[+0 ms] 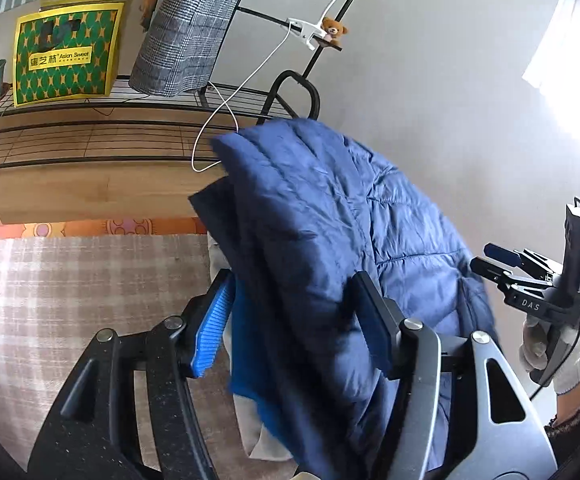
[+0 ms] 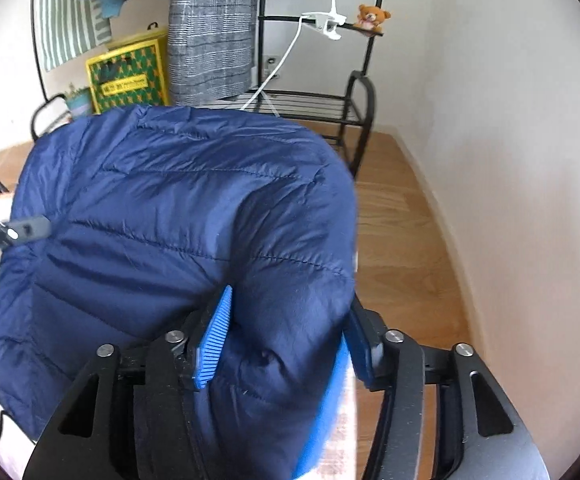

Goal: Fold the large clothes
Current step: 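Lower the jacket bundle onto the blue garment and open both tools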

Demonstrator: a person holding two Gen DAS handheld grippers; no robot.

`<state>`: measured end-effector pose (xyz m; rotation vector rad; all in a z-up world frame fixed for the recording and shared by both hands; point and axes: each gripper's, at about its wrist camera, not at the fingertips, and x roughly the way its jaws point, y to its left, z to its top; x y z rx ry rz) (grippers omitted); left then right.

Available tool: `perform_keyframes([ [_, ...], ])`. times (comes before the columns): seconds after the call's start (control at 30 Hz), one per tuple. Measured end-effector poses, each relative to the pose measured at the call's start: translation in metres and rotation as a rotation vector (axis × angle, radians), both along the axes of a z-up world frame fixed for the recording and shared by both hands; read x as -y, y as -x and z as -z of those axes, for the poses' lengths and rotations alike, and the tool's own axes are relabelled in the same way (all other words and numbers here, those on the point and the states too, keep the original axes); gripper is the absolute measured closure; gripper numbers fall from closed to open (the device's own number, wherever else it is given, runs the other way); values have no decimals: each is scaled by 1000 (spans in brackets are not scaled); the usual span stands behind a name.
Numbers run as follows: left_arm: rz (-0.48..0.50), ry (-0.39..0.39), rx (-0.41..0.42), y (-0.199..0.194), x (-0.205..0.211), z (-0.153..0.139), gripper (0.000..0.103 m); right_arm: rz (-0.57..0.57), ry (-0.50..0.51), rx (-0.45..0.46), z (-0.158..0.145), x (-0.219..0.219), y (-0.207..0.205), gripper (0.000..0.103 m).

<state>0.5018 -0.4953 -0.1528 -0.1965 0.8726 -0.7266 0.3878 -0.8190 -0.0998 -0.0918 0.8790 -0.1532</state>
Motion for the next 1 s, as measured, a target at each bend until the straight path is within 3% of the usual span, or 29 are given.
perform_keyframes([
  [0.37, 37, -50, 70, 50, -24, -45, 41, 20, -15, 96, -48, -26, 52, 46],
  [0.73, 58, -39, 205, 133, -76, -139, 41, 53, 7, 215, -141, -76, 118, 45],
  [1.0, 80, -28, 303, 202, -122, -200, 41, 42, 43, 297, -204, -142, 181, 41],
])
